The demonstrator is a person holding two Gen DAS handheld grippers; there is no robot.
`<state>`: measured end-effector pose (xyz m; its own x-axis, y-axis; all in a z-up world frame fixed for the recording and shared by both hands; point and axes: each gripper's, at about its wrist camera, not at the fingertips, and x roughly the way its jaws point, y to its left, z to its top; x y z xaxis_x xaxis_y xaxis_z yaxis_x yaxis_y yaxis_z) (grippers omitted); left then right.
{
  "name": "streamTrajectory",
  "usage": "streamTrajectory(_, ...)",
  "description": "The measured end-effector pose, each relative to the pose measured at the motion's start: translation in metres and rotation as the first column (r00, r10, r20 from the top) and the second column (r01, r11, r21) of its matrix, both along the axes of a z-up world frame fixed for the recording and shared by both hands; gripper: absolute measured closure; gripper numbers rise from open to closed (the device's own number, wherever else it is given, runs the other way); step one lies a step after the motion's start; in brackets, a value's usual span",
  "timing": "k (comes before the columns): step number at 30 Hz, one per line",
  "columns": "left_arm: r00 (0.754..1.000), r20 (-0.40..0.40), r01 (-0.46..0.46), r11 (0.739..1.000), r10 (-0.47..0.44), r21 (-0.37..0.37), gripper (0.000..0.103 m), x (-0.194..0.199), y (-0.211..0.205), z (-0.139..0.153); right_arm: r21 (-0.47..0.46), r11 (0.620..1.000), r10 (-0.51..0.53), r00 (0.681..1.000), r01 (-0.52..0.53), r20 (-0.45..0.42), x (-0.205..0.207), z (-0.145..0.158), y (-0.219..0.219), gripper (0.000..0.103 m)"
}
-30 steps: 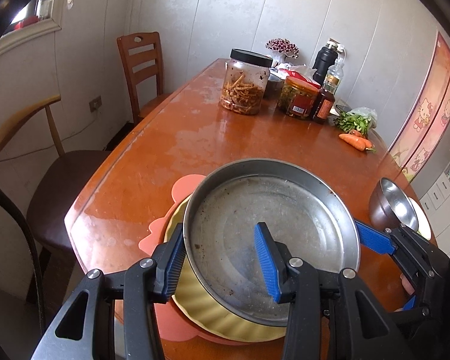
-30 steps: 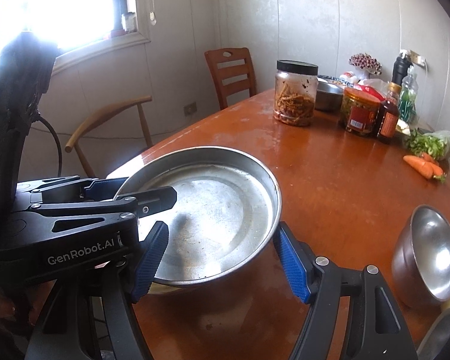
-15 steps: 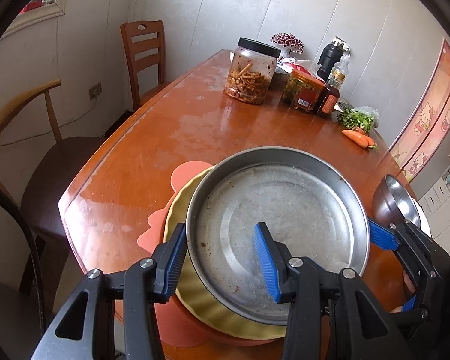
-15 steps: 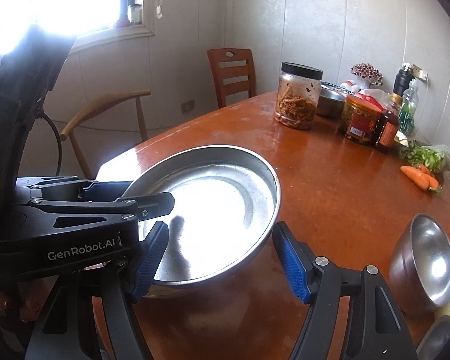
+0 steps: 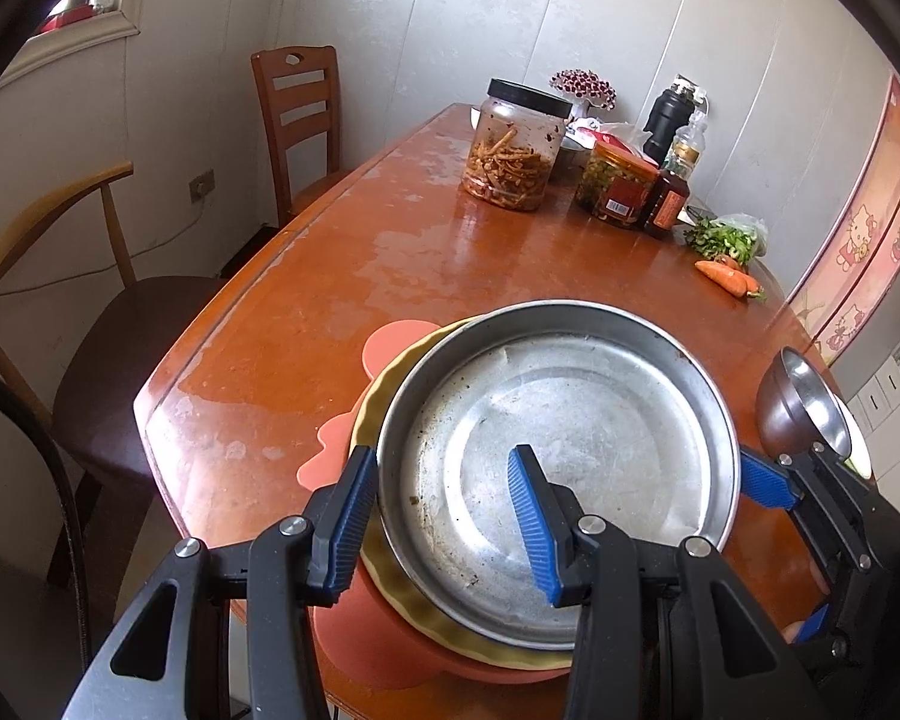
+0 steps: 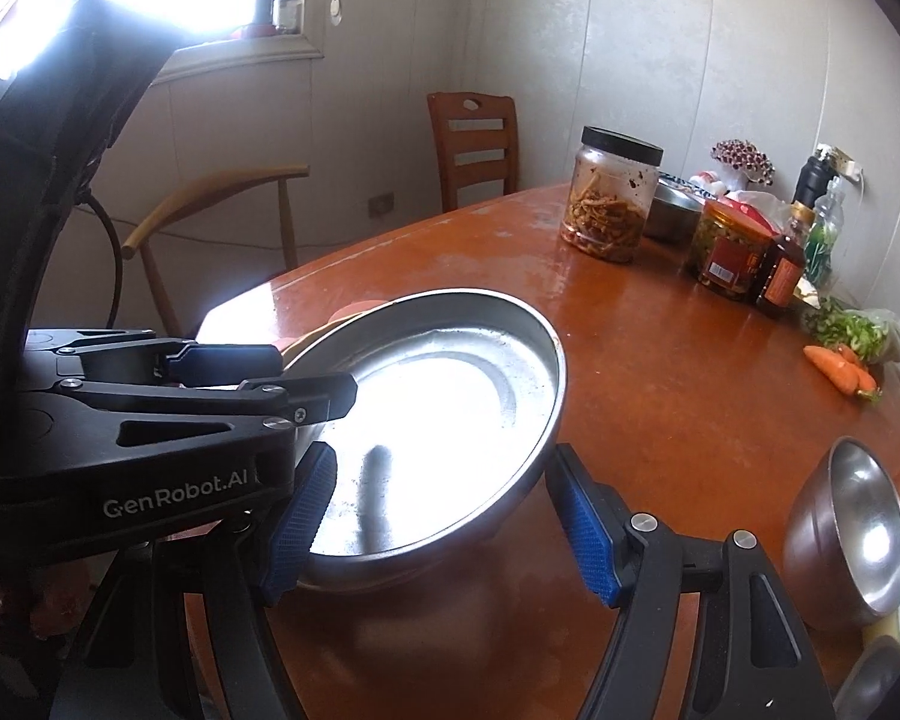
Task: Organize plates and bowls
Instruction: 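Lower the grey pan onto the yellow plate and open the left tool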
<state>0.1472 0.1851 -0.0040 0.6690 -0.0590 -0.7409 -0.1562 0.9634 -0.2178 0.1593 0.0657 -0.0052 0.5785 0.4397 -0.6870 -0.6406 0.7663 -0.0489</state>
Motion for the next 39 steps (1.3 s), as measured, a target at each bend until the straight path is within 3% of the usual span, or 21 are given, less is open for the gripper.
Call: streamTrajectory(39, 1.0, 0.01, -0.018, 1.0, 0.018, -0.016, 0.057, -0.016, -0.001, 0.008, 0.066, 0.996, -0.05, 0.998, 0.051, -0.026, -0.002, 0.006, -0.017, 0.028)
